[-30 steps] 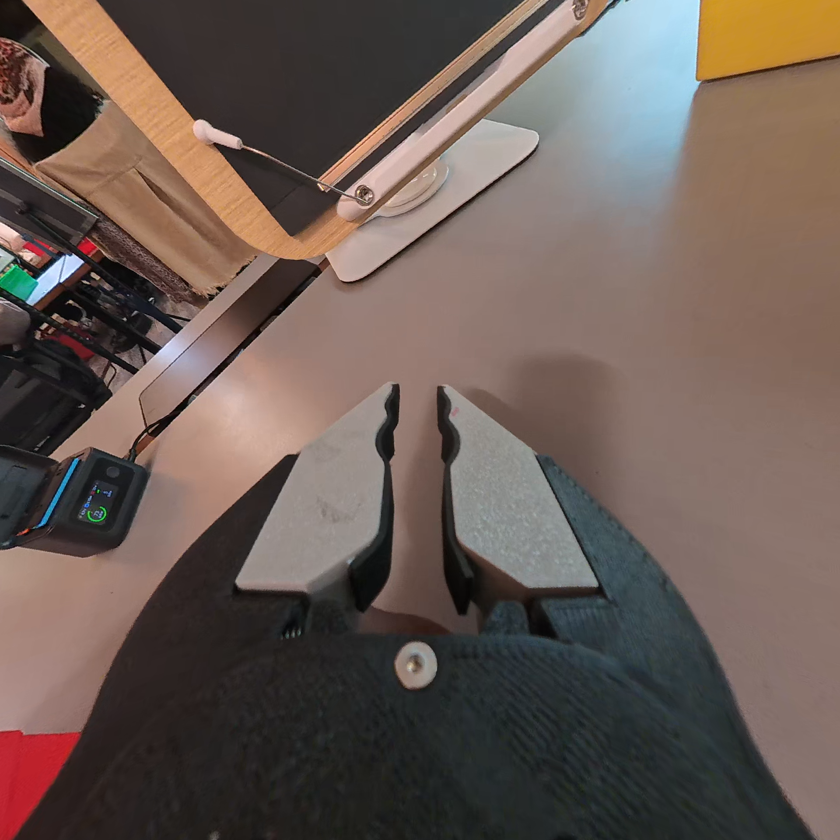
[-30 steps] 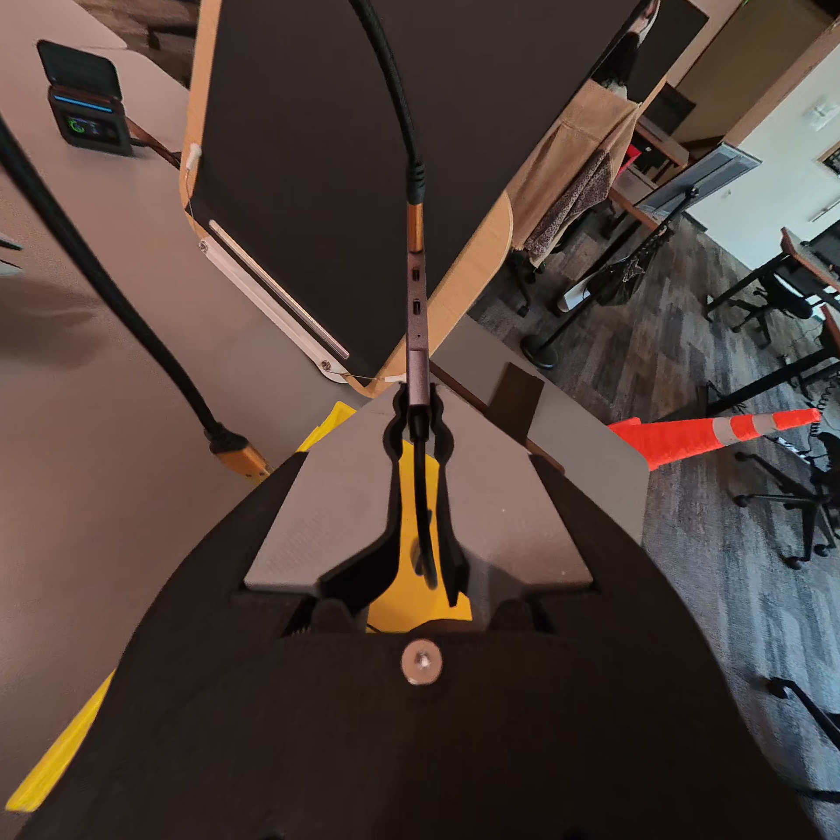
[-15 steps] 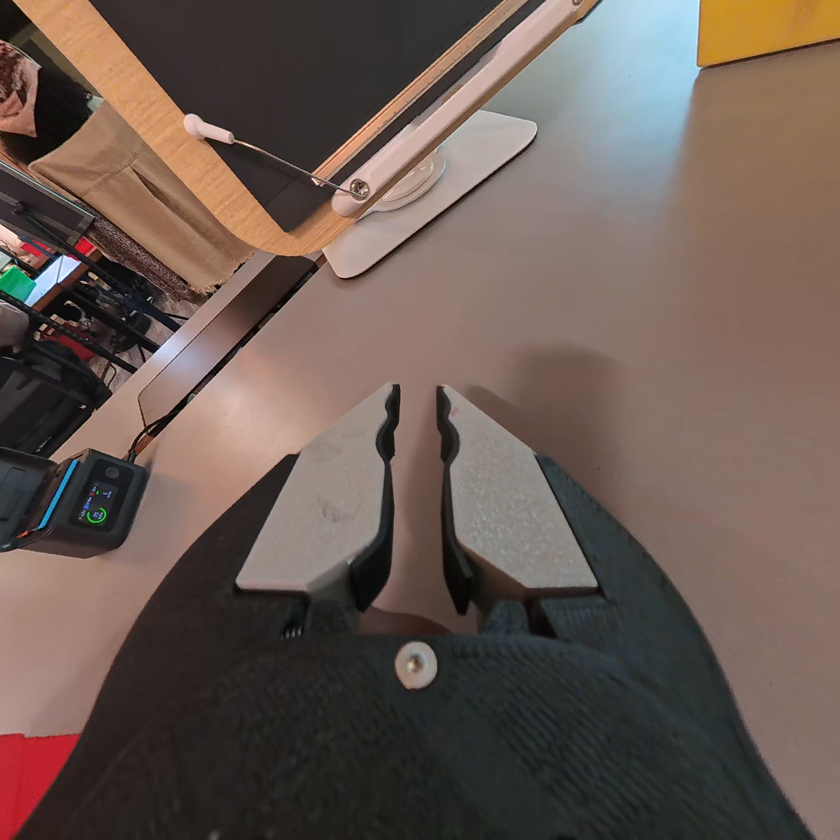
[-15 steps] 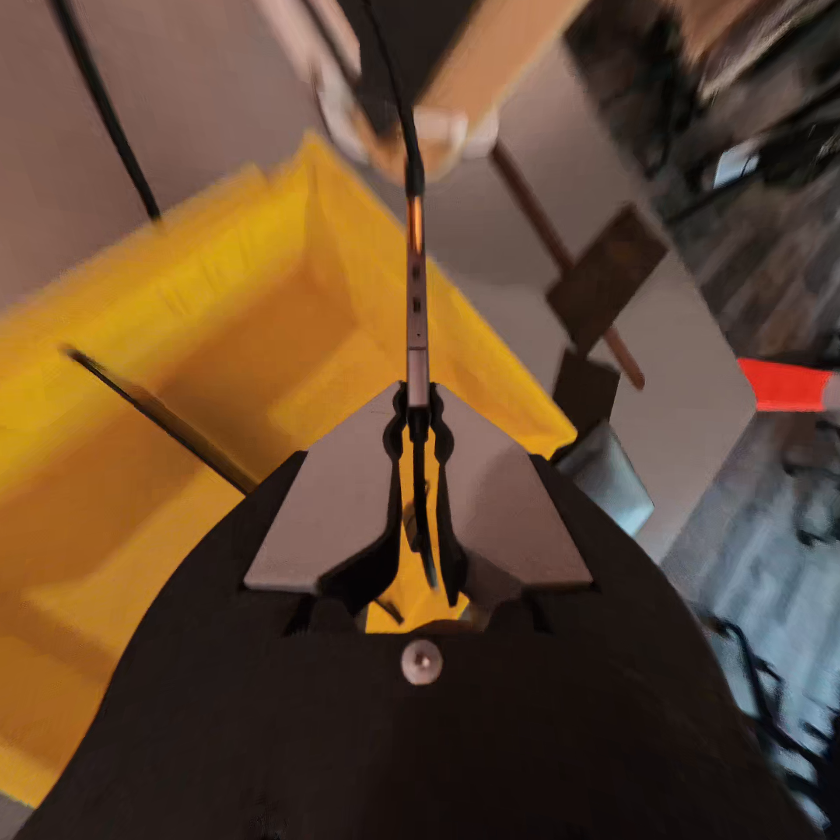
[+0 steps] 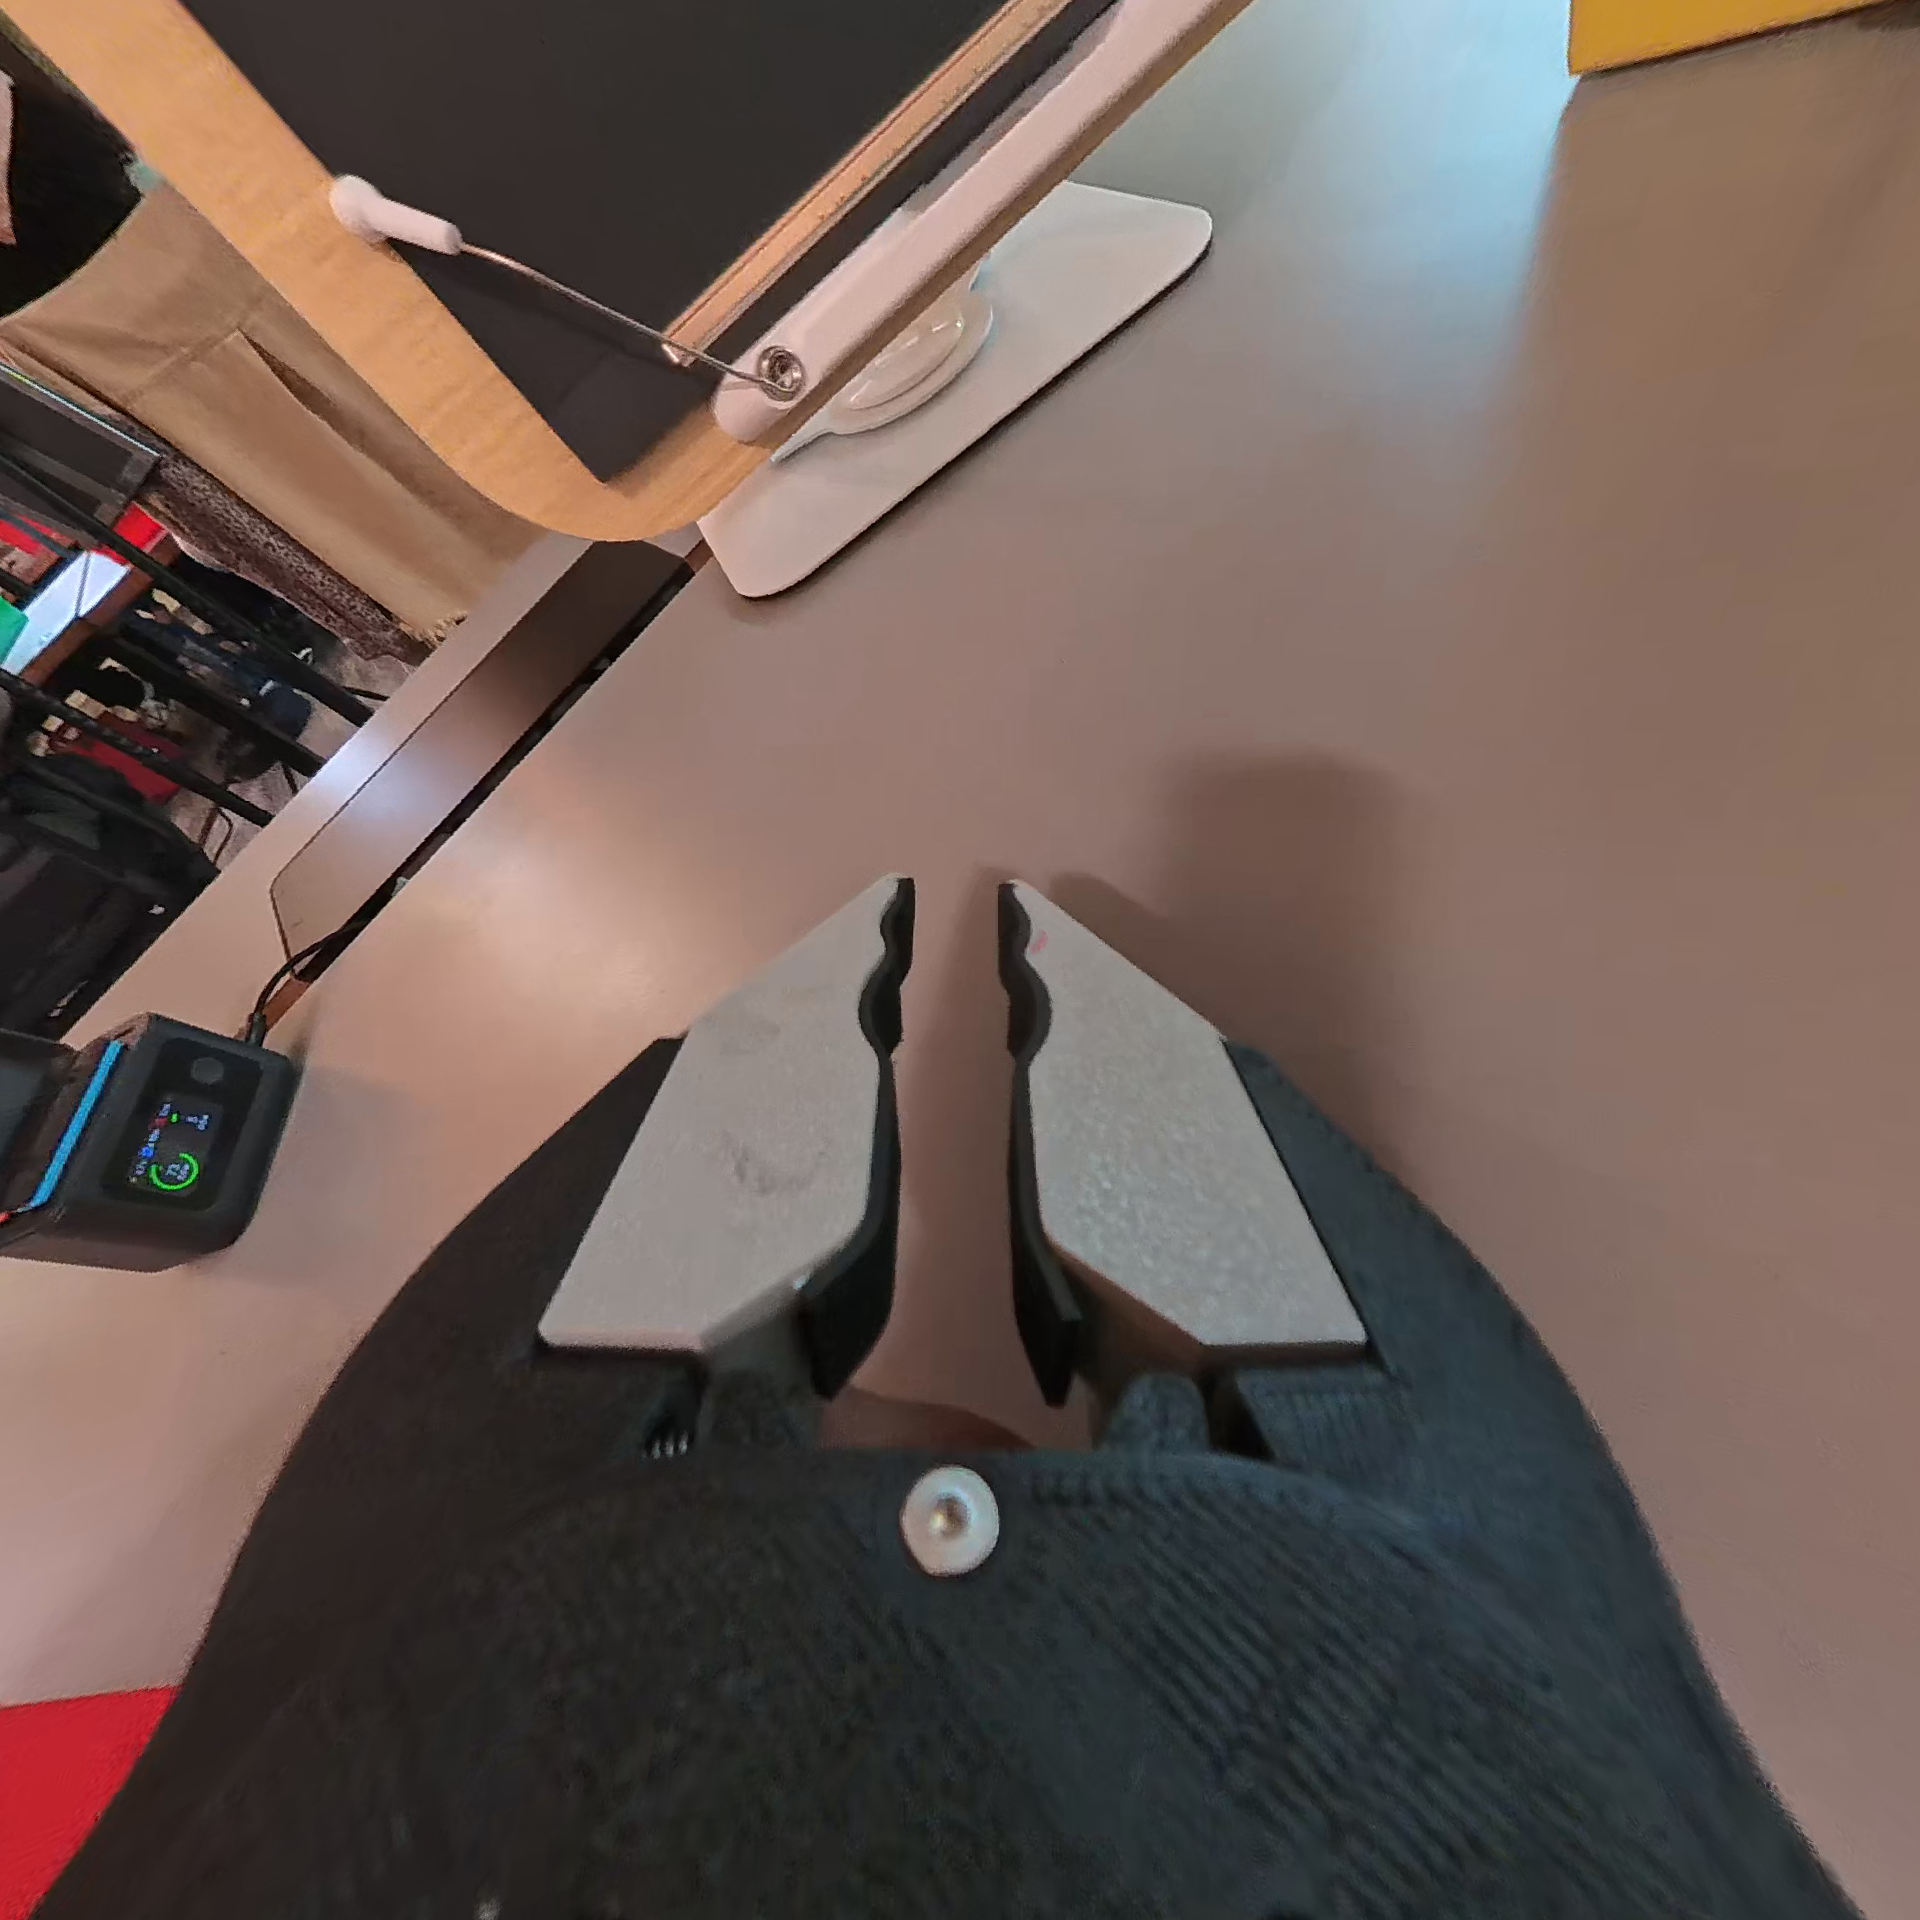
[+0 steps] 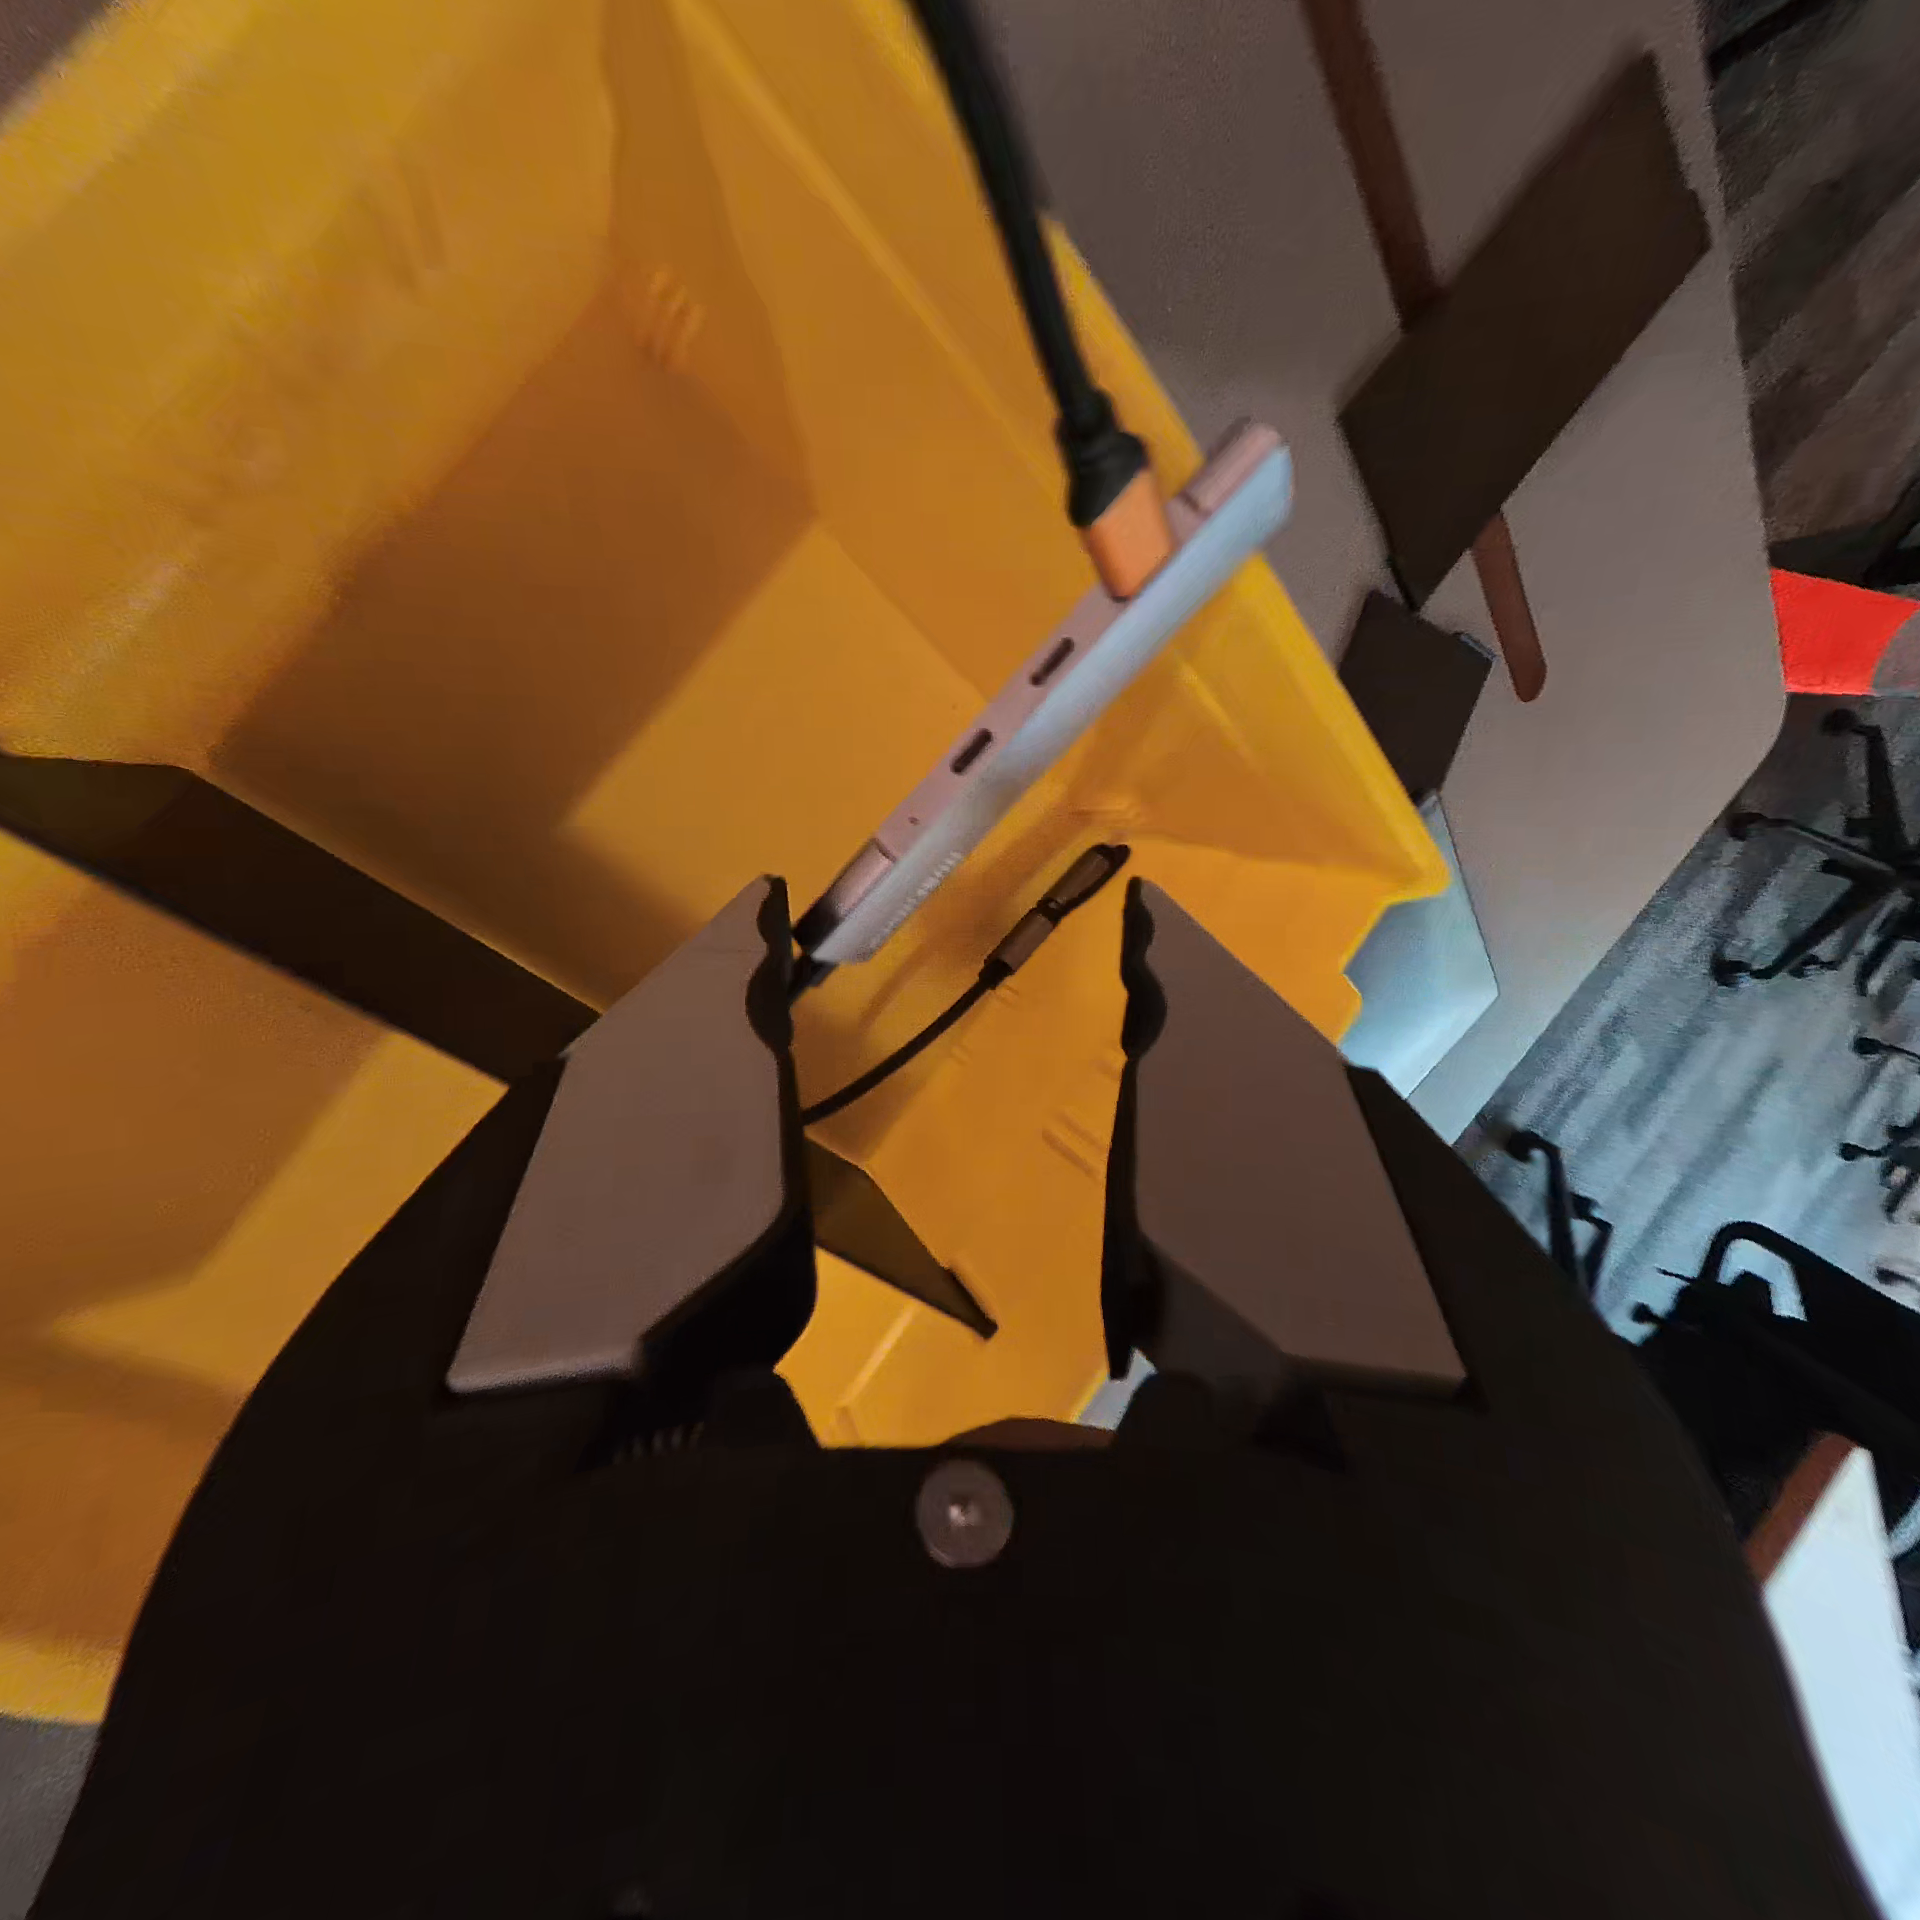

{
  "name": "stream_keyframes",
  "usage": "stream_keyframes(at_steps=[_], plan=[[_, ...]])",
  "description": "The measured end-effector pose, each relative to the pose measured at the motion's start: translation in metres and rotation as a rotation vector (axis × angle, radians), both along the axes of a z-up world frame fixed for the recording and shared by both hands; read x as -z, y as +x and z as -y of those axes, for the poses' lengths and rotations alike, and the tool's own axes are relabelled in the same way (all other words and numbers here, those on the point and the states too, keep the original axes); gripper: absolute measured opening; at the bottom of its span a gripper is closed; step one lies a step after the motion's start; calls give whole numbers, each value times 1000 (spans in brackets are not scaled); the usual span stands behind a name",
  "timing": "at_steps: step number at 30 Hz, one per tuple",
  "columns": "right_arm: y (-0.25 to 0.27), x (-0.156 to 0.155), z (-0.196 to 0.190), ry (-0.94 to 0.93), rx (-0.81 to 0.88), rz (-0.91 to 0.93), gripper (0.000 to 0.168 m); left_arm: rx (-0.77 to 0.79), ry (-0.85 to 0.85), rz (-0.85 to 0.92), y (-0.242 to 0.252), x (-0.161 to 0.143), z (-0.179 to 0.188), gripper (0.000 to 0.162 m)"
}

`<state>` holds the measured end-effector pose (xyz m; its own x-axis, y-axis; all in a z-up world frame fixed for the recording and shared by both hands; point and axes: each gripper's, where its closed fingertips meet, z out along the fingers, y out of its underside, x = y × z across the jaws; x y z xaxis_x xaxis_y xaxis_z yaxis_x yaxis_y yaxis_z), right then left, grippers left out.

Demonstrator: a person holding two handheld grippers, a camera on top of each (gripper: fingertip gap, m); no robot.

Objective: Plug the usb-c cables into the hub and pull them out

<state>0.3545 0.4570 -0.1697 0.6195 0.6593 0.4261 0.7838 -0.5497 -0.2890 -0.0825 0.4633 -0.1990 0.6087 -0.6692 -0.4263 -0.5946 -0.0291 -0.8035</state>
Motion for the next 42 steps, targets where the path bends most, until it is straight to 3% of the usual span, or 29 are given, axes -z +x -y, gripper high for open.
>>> stream_keyframes(at_steps=[7, 14, 18, 20, 28, 31, 33, 37, 42], plan=[[-10, -41, 1, 103, 21, -110, 62, 16, 5, -26, 4, 3, 3, 14], [-116, -65, 10, 136, -244, -262, 57, 9, -7, -17, 2, 3, 1, 14], [-162, -57, 20, 93, -338, -172, 50, 8, -4, -31, 1, 5, 1, 14], [-176, -48, 28, 51, -344, -124, 32, 4, -6, -31, 0, 4, 1, 14], [-179, 6, 36, -146, -111, -74, 29, 15, -1, -39, 3, 3, 3, 14], [-171, 19, 29, -134, -70, -11, 4, 17, 0, -34, 3, 2, 4, 13], [-177, 21, 32, -163, -71, -36, 2, 16, -1, -30, 3, 1, 4, 13], [-174, -3, 33, -123, -94, -51, 1, 14, -6, -34, 2, 3, 3, 14], [-148, -78, 20, 36, -34, -217, 3, 15, -8, -40, 3, 5, 3, 14]])
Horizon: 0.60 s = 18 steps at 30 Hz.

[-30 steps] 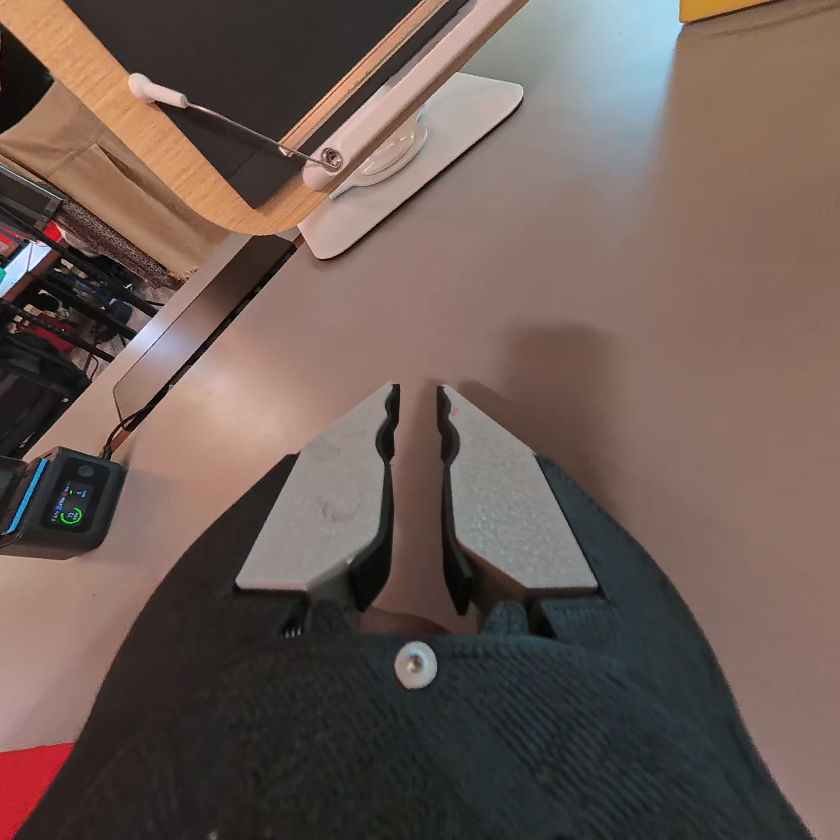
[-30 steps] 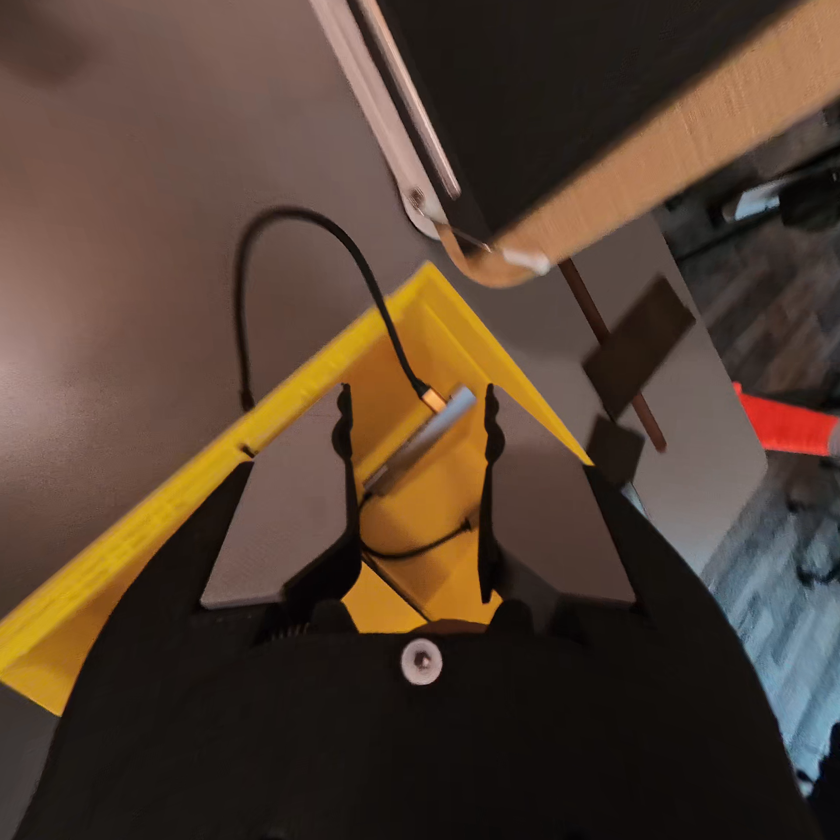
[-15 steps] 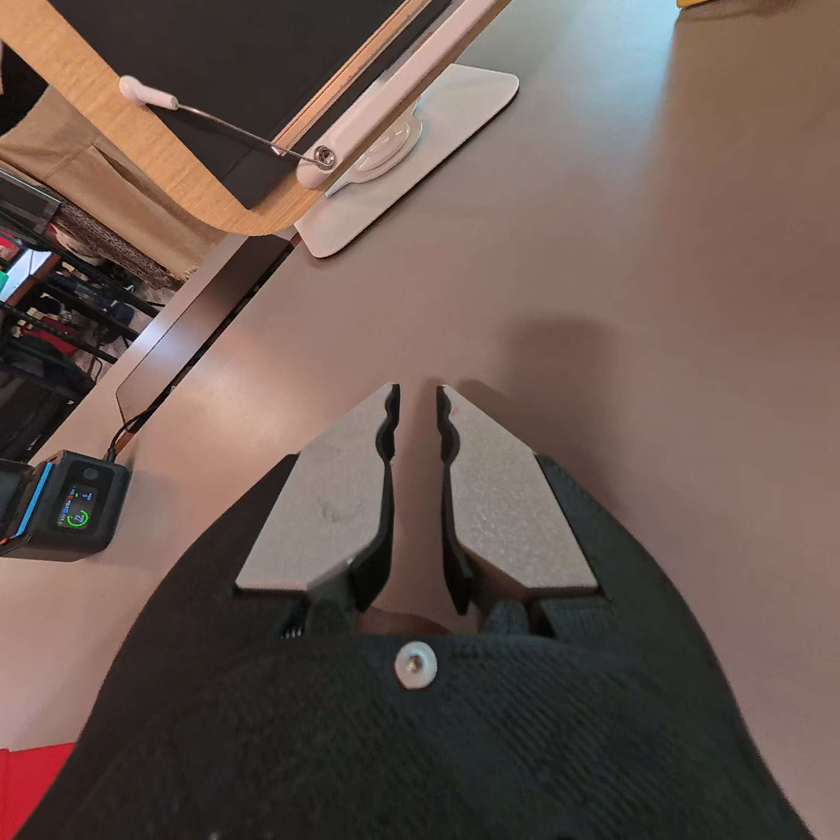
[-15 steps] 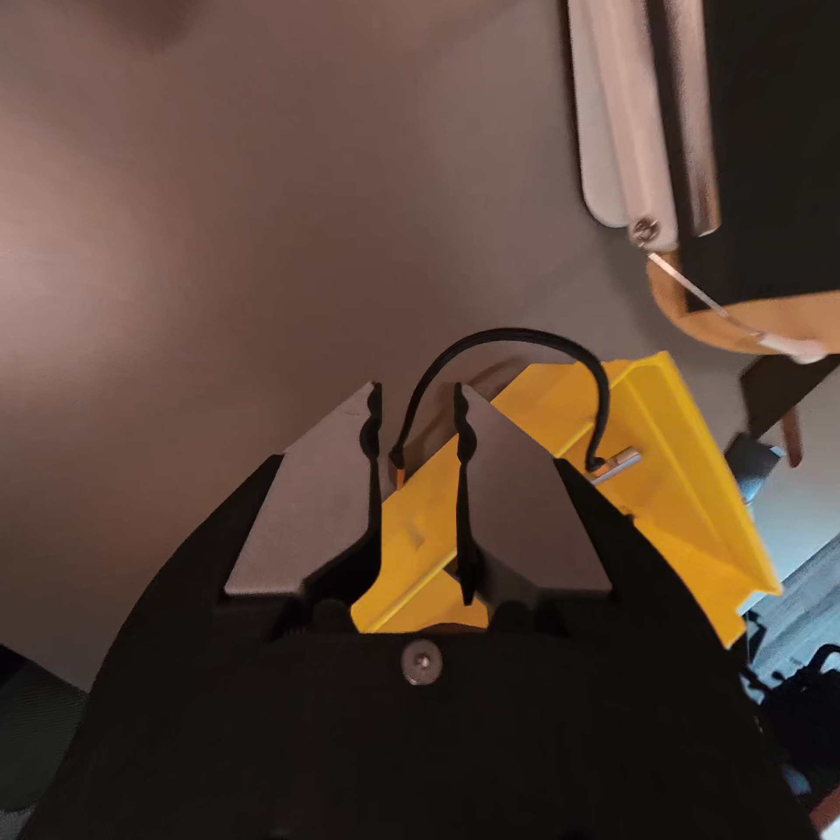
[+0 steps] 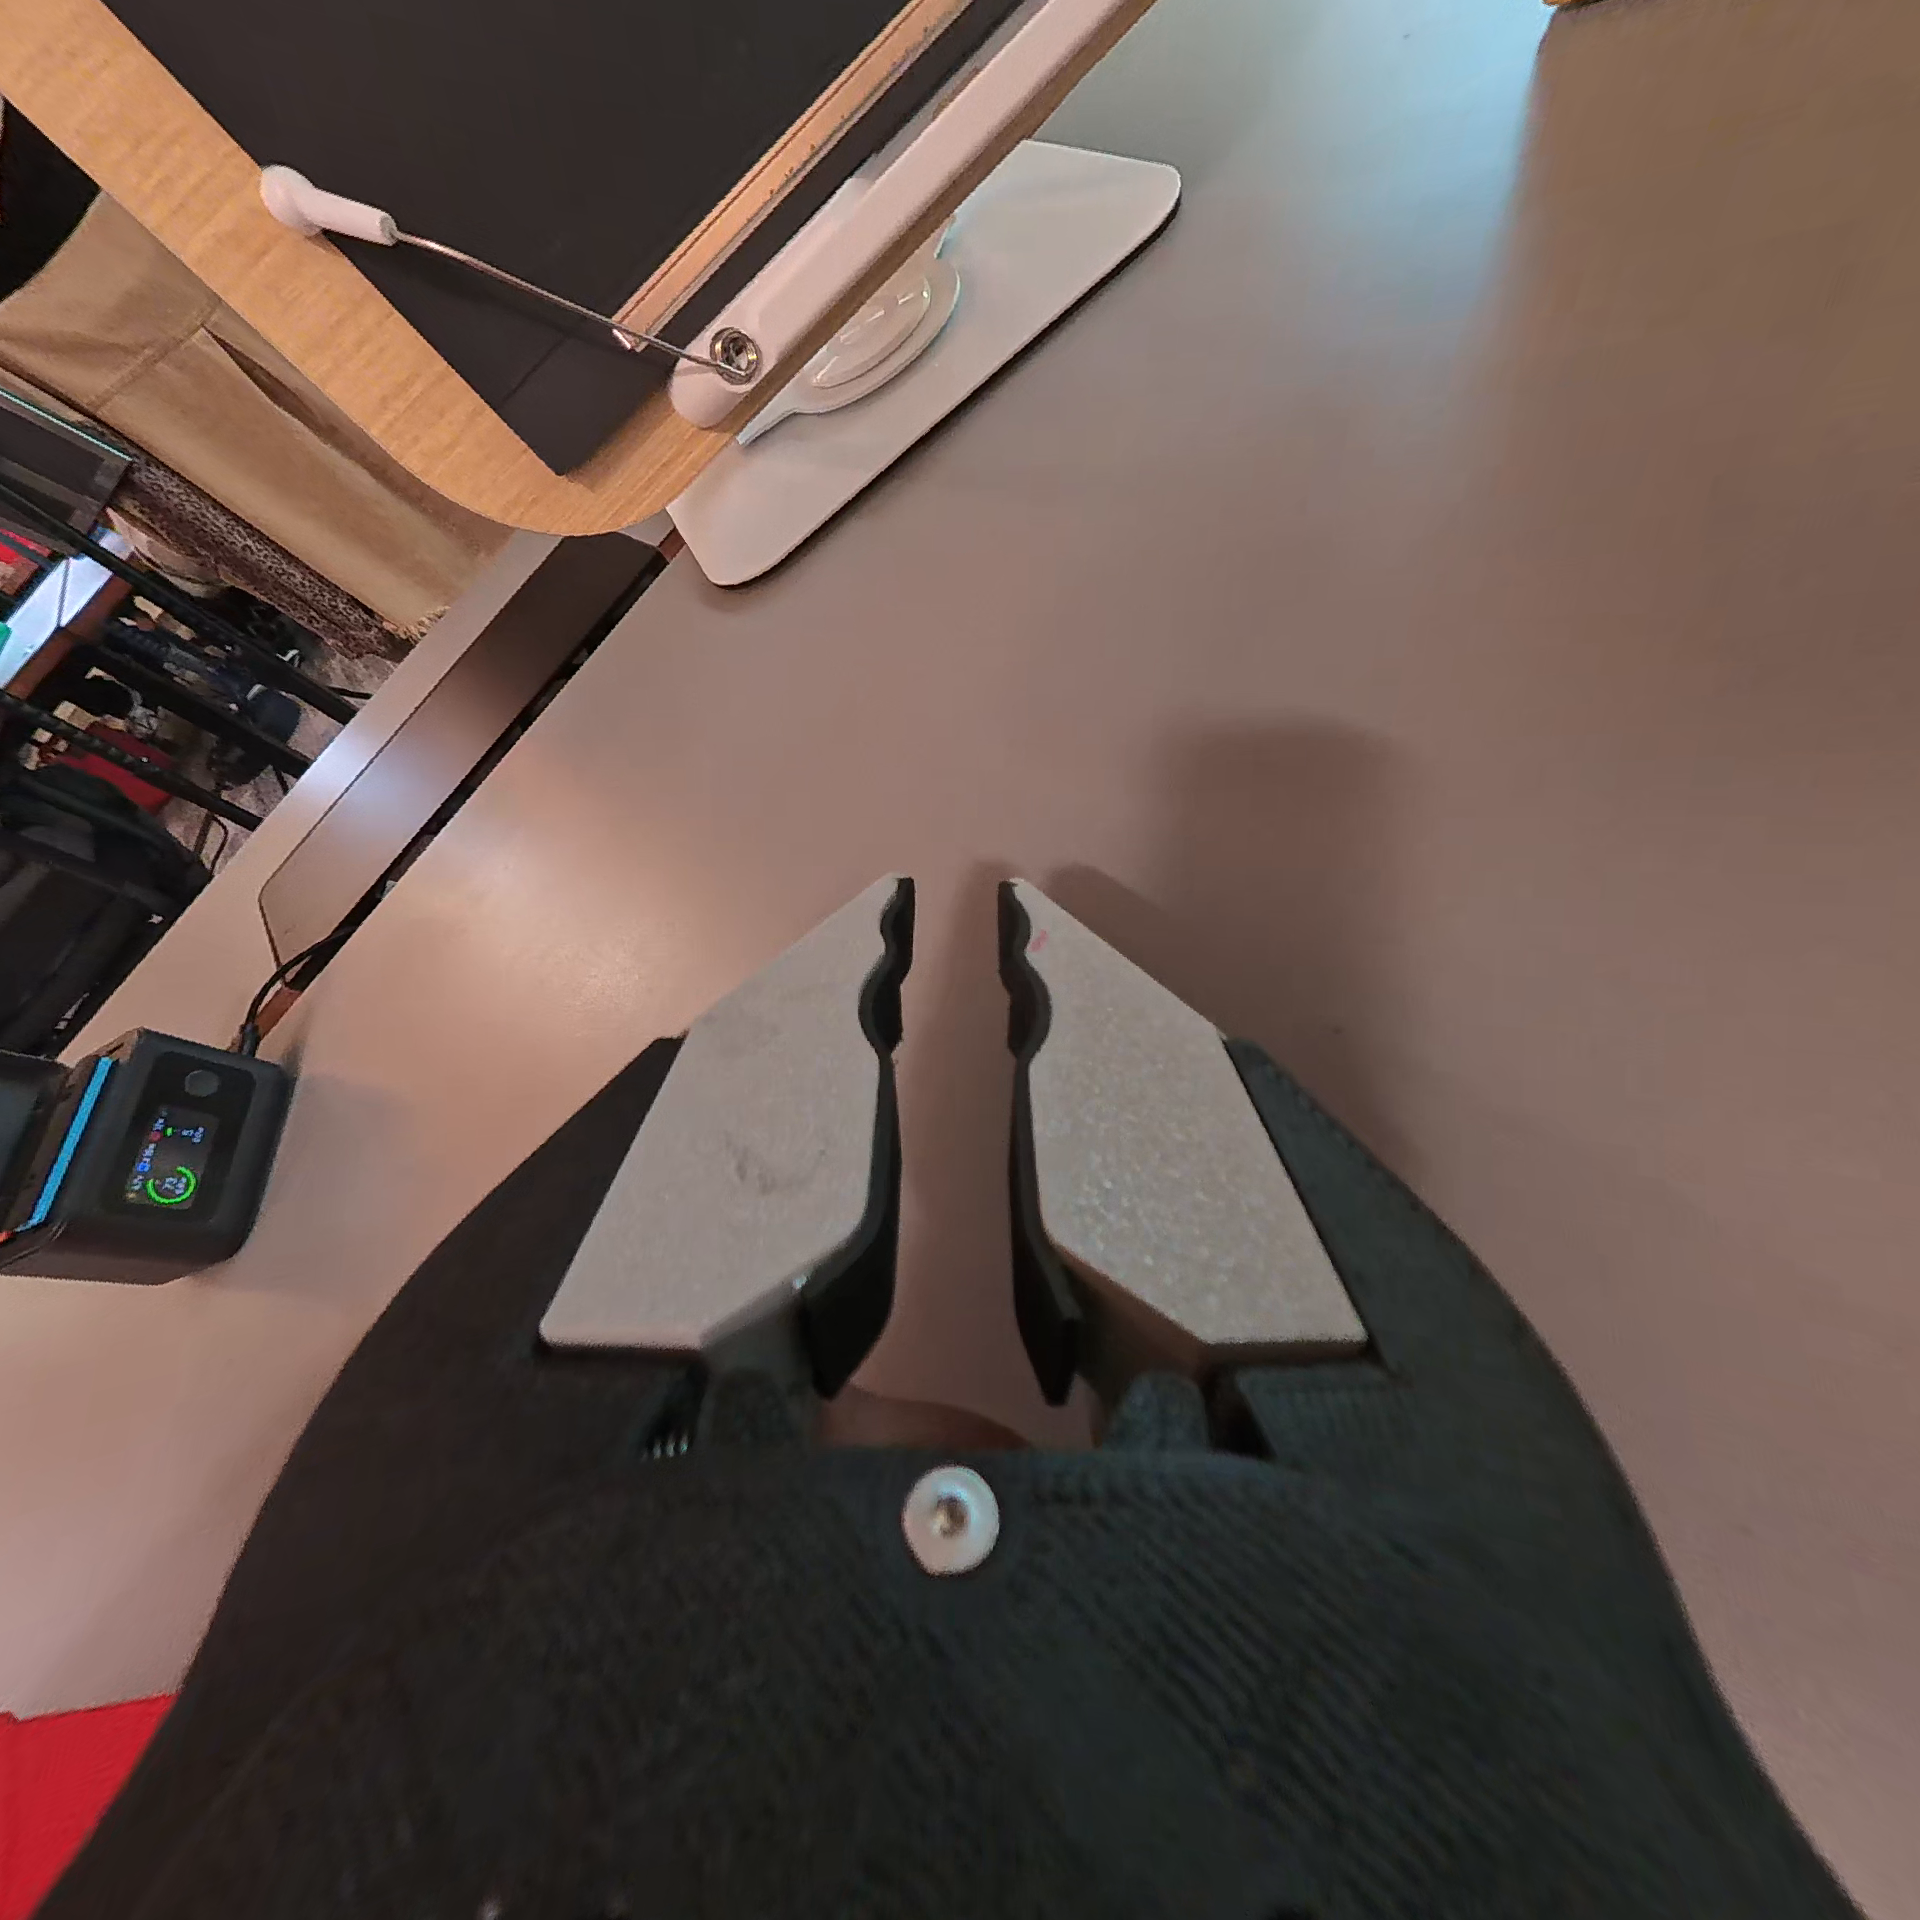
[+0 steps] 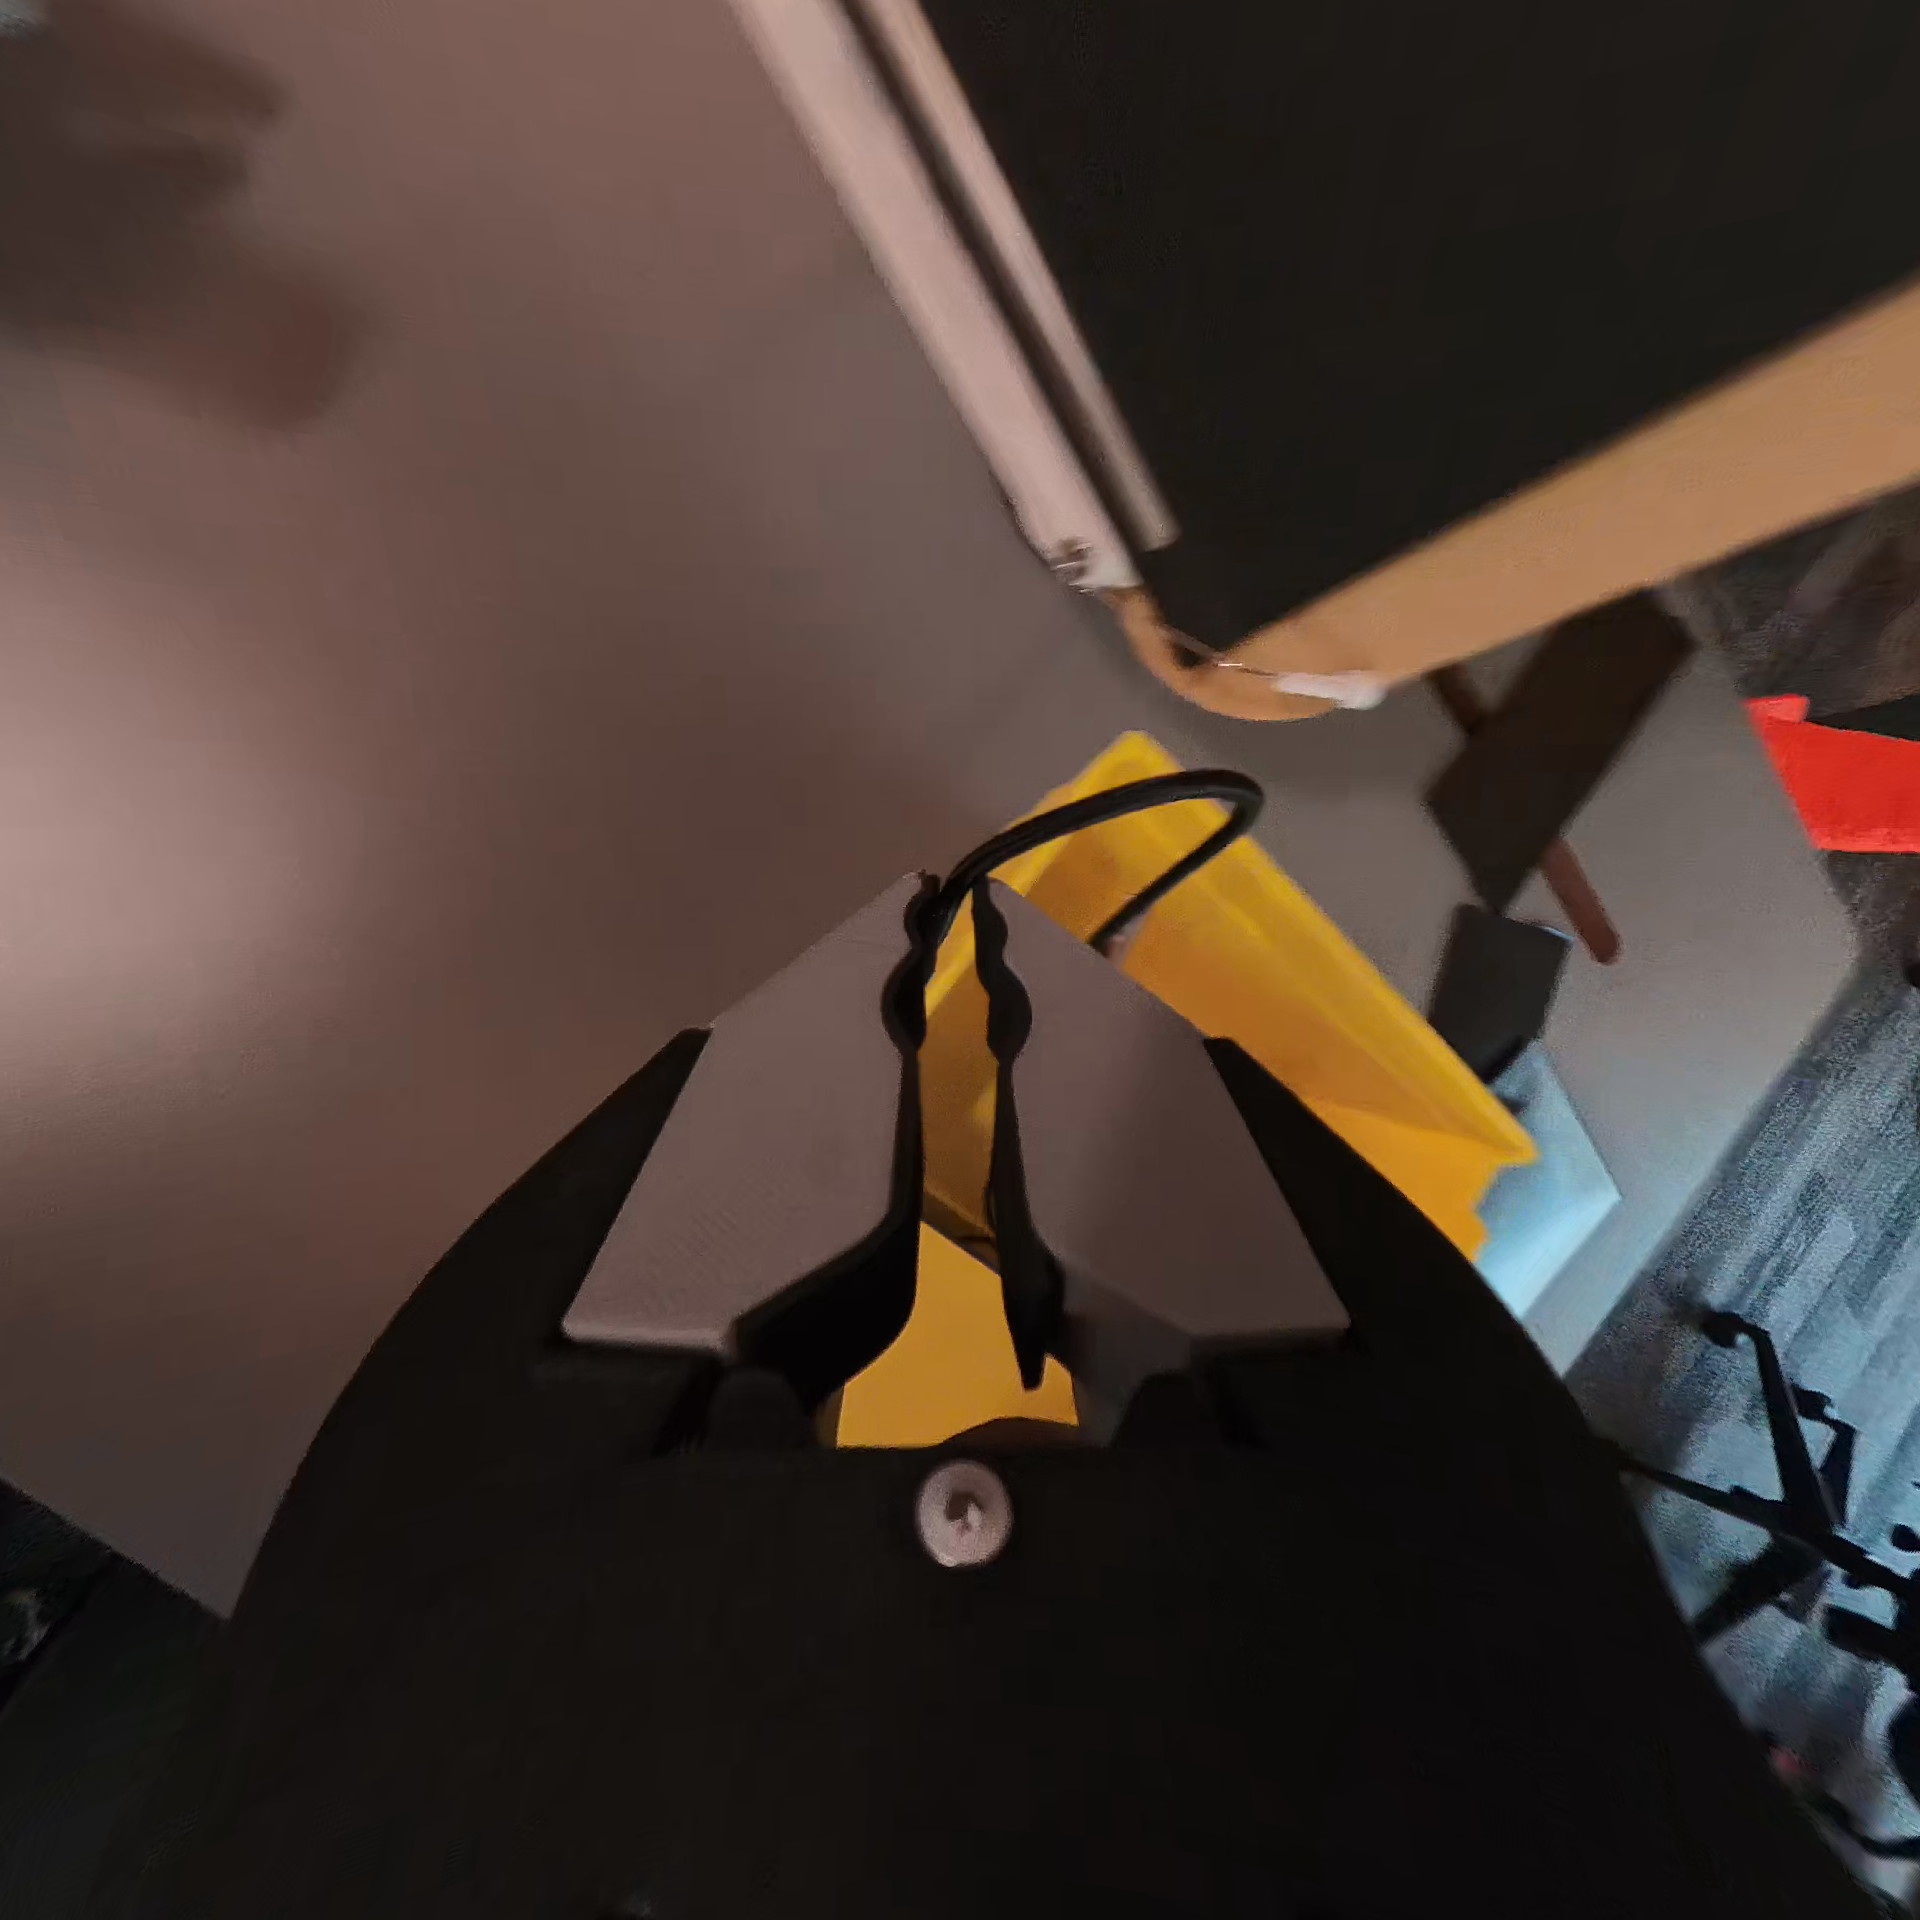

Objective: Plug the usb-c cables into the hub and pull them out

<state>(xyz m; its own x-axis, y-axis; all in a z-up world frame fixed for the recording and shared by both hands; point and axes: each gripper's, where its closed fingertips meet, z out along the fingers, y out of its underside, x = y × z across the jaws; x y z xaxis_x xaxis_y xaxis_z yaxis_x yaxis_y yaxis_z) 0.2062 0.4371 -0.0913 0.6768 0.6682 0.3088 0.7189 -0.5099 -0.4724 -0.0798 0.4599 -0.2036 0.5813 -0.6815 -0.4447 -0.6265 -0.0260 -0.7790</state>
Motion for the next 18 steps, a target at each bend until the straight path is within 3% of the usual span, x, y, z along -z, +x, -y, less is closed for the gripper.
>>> stream_keyframes(at_steps=[3, 5, 9, 15, 18], plan=[[41, -31, -13, 92, 82, -59, 3, -2, -2, 1, -1, 0, 0, 13], [74, -25, -18, 89, 149, -29, 1, -3, -4, 1, -1, 1, -1, 13], [126, 24, -18, 19, 247, 128, 1, 0, -5, -7, 0, 2, 0, 14], [129, 97, -23, -126, 253, 108, 2, 4, -6, -19, 1, 5, 0, 14], [131, 123, -17, -264, 236, 219, 24, 4, -7, -21, 1, 5, 0, 14]])
